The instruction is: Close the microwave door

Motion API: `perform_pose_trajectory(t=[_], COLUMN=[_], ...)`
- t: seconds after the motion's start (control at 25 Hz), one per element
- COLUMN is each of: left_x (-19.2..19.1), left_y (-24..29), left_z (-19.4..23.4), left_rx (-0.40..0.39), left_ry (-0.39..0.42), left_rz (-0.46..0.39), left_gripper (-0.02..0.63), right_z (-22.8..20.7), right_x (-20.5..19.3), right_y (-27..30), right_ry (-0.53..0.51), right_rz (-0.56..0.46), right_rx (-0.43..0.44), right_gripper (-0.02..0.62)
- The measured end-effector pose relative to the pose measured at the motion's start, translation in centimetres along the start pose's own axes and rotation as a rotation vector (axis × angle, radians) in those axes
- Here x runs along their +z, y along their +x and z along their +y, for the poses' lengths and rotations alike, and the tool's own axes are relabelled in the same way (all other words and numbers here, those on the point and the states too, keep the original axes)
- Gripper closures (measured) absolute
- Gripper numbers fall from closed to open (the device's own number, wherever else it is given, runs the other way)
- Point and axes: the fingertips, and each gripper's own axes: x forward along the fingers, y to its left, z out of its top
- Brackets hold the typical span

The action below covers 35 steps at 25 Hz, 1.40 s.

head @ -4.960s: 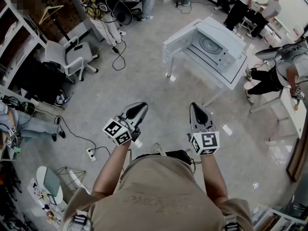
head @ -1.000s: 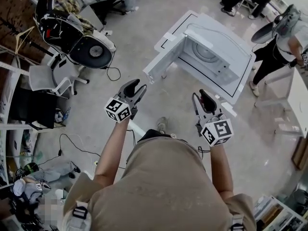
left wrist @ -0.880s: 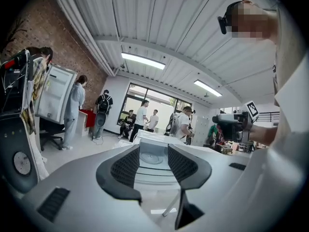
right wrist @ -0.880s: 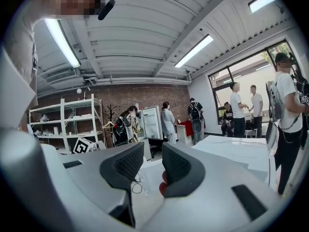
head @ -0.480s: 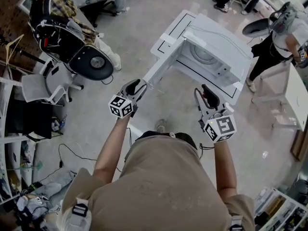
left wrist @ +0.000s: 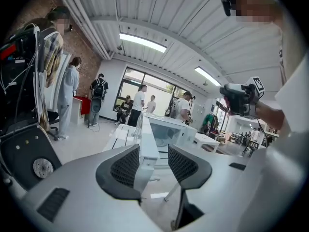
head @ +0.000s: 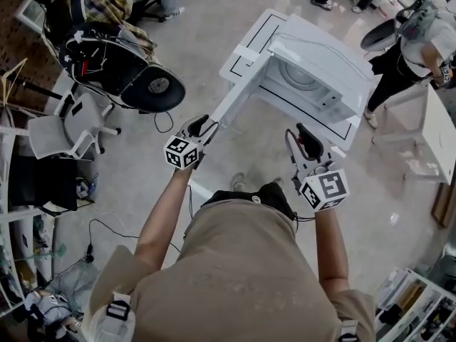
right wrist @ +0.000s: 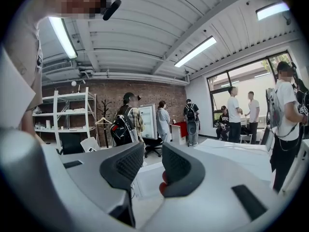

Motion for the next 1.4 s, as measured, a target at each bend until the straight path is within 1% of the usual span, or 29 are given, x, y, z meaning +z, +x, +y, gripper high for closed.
perform_pose_trajectory(t=[0.12,0.4,0.68,0.88,1.08,1.24,1.4], left_x=[-1.0,-1.9,-2.6,-2.9,-3.1,-3.7,-4.0], left_y=[1.1,1.4,1.9,3.1,4.3,5.2,6.3], left_z=[0.3,0.2,-0.8,-2.8,-5.3,-7.4,-9.5], left_rx=[-0.012,-0.023,-0.031,-0.049,-0.057,-0.046,-0.035], left_ry=[-0.014,-0.025,-0.033,-0.017,-0.017,-0.003,-0.011], left_rz=[0.023,0.070,0.076,0.106,0.111,0.128,0.139], left_gripper=[0.431,0.431,0.433,0.433,0.433,0.433,0.433], right_z=[-0.8,-1.1,-1.6,-2.8,-4.2,-5.3,-7.5], right_x=[-0.6,-1.4,-2.0,-2.4,-1.8,-2.1,-2.0], right_y=[0.0,-0.4,-1.6,-2.4,-3.3,-4.7,-6.4], right_ry=[0.016,0.045,0.056,0.078,0.083,0.096,0.097], right_rz=[0.006,0.016,0.016,0.021,0.008,0.009,0.010], right_rx=[-0.013,-0.027,-0.035,-0.033,-0.025,-0.018,-0.014], right_gripper=[0.474,0.474,0.474,0.474,0.474,0.474,0.474])
